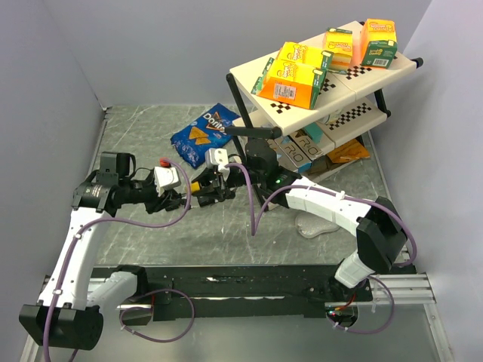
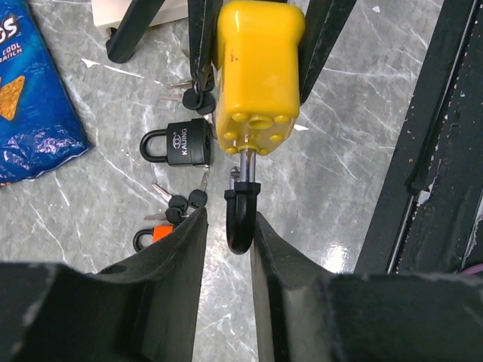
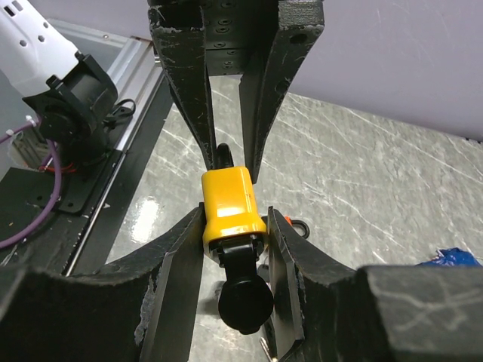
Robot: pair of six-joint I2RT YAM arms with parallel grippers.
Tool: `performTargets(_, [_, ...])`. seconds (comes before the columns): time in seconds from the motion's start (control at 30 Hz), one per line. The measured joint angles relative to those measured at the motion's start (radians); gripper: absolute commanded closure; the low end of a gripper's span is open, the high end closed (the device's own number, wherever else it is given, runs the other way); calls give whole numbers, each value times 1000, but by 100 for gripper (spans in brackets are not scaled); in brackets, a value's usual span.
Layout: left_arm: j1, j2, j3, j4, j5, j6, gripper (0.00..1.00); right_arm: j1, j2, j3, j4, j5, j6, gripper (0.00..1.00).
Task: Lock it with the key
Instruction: Lock the lock.
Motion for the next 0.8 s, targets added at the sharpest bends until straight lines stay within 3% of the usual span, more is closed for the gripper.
performTargets(0.37, [-20, -2, 0, 21, -9, -21, 71, -1, 0, 0, -4, 2, -3, 100])
performTargets(0.47, [-27, -10, -2, 35, -20, -31, 78, -1, 0, 0, -4, 5, -3, 100])
performTargets(0.5, [-29, -13, -3, 36, -23, -31, 85, -1, 0, 1, -5, 8, -3, 100])
performTargets(0.77, [-35, -24, -12, 46, -35, -26, 99, -3, 12, 21, -19, 15, -2, 100])
performTargets(0.8, [-35, -26, -14, 47, -37, -26, 99, -3, 15, 25, -22, 15, 0, 92])
